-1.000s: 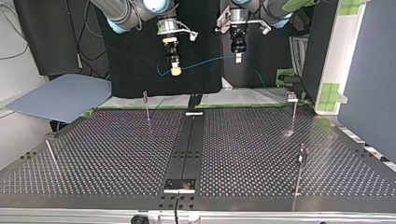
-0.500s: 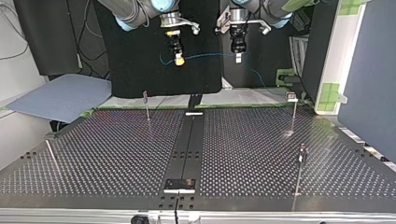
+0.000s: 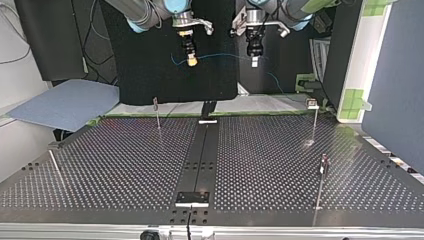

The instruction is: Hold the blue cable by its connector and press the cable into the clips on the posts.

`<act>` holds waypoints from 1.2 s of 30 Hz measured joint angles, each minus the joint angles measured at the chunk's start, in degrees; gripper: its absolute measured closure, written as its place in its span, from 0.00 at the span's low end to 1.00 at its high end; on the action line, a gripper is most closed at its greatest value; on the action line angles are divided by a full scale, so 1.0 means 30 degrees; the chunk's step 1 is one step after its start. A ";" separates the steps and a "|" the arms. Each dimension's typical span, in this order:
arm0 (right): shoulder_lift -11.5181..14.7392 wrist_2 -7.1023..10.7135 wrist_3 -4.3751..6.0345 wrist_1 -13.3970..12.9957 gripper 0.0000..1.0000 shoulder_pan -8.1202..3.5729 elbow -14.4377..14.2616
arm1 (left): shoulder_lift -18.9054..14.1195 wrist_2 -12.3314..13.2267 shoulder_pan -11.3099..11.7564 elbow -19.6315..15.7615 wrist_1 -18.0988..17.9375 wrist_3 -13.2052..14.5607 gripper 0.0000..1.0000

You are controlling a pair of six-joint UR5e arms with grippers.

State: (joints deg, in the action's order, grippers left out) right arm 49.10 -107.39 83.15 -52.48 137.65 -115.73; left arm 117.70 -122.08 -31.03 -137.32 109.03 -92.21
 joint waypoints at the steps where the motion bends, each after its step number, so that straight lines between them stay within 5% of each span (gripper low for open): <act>1: 0.0086 -0.0043 0.0088 0.0035 1.00 0.0010 0.0089 | 0.0098 0.0048 -0.0025 0.0097 0.0106 0.0113 1.00; 7: 0.0935 -0.0121 0.0941 0.0717 1.00 0.0169 0.0850 | -0.0141 0.0163 -0.0095 0.0600 0.1014 0.0403 1.00; 18: 0.2767 0.1557 0.2673 0.2533 1.00 -0.0253 0.2510 | -0.1956 -0.1147 0.0189 0.1661 0.2891 -0.0309 1.00; 25: 0.3921 0.2710 0.2937 0.3687 1.00 -0.0572 0.3661 | -0.3147 -0.2235 0.0346 0.2823 0.4081 -0.0563 1.00; 36: 0.5659 0.4290 0.3334 0.5427 1.00 -0.1103 0.5346 | -0.5010 -0.2468 0.0902 0.4337 0.5941 -0.0991 1.00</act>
State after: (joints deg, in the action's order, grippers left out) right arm 66.08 -94.52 93.15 -36.20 134.34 -99.69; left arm 102.67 -129.49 -28.33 -124.31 126.85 -95.18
